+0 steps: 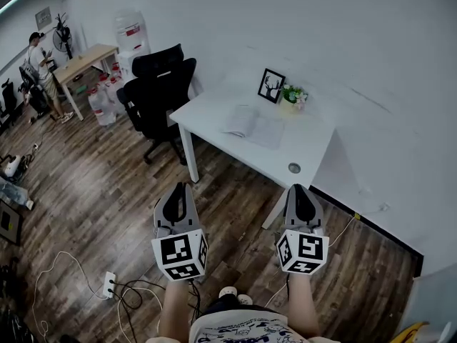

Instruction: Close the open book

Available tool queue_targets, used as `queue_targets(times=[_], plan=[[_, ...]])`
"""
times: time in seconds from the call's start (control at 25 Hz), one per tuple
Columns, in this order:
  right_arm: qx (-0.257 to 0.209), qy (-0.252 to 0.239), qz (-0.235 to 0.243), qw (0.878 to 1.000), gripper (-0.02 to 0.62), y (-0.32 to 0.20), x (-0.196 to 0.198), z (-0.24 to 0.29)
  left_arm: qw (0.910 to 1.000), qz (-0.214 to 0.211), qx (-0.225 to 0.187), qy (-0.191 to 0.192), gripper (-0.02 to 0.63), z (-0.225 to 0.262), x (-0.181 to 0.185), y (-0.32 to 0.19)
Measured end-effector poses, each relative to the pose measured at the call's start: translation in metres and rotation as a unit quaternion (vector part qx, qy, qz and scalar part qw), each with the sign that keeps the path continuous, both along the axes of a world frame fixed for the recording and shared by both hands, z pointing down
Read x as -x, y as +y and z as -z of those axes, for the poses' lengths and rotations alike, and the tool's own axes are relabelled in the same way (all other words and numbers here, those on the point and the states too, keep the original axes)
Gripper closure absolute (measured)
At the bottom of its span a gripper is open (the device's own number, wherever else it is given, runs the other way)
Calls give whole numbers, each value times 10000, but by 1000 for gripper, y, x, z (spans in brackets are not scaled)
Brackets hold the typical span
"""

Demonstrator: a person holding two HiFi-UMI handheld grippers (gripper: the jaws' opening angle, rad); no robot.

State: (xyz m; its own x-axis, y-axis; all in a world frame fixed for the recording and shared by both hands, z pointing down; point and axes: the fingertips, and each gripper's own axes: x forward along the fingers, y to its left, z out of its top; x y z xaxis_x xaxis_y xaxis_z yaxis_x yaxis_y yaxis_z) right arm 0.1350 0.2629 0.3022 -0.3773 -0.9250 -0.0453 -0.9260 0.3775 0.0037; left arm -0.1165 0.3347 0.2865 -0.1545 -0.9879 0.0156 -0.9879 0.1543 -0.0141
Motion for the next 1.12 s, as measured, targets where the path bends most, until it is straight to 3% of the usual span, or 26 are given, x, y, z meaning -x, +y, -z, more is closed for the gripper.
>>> queue_targets(times=[0.56,0.6,0.68,1.12], plan=[[165,-66,-61,9998,558,-28,20,-21,9999,-65,80,36,578,-17,19,-33],[193,-55,-60,9998,558,-30,22,-24,9999,-85,90,62,570,-19,20,-36],[239,-32,-56,9997,558,-36,25,-28,9997,-161,111,118,487,-21,21,-44],[271,13,-145,9995,559,-93,25,-34,9991,-290,234,206,482,-36,22,-102]])
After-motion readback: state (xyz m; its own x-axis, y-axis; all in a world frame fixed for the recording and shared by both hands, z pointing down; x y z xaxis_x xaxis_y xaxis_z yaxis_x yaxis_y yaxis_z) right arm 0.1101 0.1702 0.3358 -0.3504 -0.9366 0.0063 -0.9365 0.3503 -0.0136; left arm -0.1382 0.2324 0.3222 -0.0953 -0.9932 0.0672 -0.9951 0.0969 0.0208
